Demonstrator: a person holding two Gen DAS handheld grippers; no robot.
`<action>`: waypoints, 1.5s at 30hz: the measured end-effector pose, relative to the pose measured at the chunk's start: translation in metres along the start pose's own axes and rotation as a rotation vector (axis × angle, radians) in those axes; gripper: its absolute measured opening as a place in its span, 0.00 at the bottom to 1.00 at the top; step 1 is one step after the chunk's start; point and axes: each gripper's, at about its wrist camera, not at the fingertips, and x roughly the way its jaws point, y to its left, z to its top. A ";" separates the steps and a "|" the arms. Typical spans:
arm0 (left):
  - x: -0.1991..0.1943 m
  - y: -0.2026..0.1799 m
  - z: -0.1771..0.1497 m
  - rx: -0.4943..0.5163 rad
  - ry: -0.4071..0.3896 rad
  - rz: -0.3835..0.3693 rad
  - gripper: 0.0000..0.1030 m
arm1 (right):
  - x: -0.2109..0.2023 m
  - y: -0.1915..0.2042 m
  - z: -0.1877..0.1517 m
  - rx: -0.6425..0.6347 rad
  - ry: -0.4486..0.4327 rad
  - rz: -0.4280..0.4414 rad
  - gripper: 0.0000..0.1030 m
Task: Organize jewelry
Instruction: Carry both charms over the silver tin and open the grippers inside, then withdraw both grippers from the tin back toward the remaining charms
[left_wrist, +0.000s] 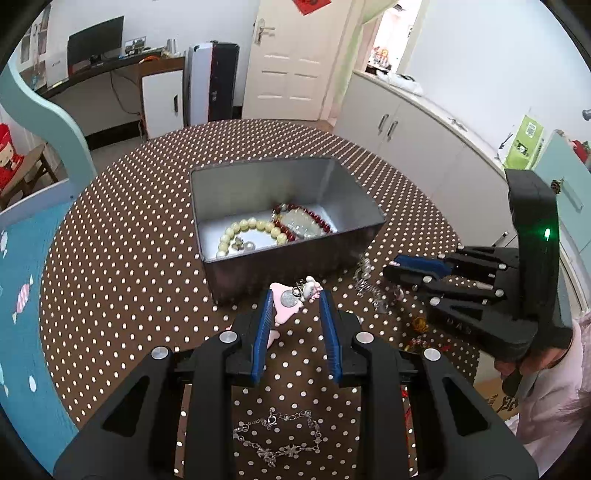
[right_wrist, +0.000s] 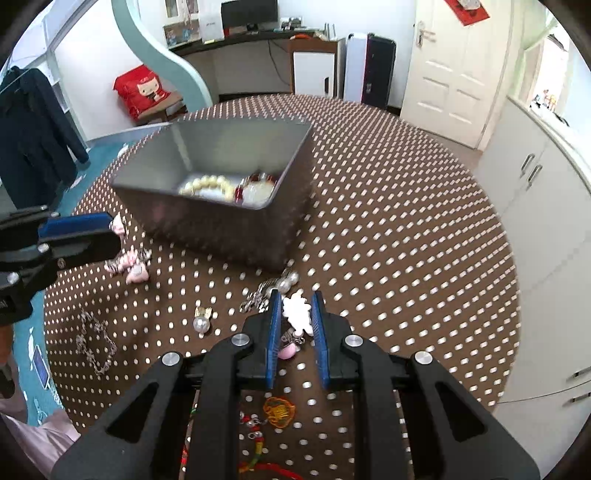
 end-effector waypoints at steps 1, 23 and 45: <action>-0.002 -0.001 0.001 0.007 -0.010 -0.002 0.25 | -0.009 -0.002 0.004 0.007 -0.020 -0.005 0.15; 0.020 0.022 0.069 -0.026 -0.064 0.074 0.25 | -0.019 0.002 0.097 -0.028 -0.164 0.167 0.15; 0.020 0.029 0.066 -0.064 -0.053 0.124 0.57 | -0.024 -0.013 0.079 0.050 -0.156 0.062 0.57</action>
